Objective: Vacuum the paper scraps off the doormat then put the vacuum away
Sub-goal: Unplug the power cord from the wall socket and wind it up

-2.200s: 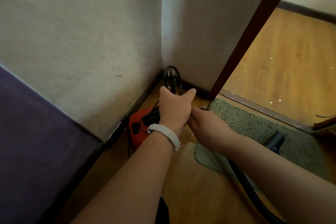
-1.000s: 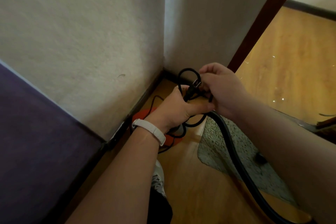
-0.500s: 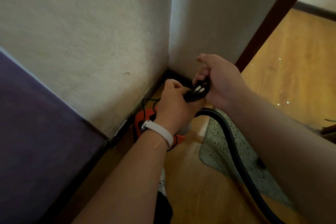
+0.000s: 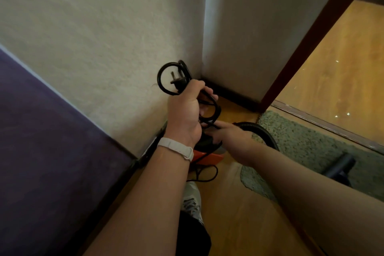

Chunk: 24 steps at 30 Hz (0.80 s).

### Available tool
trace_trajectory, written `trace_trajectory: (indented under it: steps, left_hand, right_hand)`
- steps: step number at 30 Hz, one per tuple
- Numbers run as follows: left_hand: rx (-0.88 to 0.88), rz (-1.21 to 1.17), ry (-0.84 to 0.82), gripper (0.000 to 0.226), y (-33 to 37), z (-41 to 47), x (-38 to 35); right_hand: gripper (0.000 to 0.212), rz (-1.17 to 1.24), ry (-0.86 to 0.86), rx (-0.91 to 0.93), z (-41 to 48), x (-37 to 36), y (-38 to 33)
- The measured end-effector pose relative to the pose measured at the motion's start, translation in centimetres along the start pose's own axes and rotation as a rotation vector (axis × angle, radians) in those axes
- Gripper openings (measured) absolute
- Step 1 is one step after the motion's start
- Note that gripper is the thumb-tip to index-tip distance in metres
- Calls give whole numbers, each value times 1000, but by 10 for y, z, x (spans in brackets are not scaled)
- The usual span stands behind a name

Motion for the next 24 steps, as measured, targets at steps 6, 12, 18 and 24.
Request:
trace_trajectory:
  steps: [6,12,18,24]
  left_hand:
    - [6,-130,113,50,2,15,23]
    - [-51,501,71,29,0,10,30]
    - [182,675,-226,42,-30,-1,13]
    - [291,454,-429,25,-45,-19,-15]
  right_hand:
    - [17,-125,49,-101,6,1,33]
    - [17,266,232,-106,-10,53,16]
    - [18,437,304,-33,-21,76,-33]
    - [32,497,211,85,-41,48,-81]
Point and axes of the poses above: each hand's wrist, its own z-axis towards the middle knuckle, its own x-axis out of the back of the hand, y = z × x, the point moved 8 cm from there along z, towards the middle knuckle, and after that the axes turned 11 degrees about -x, right-handed, at the moved point
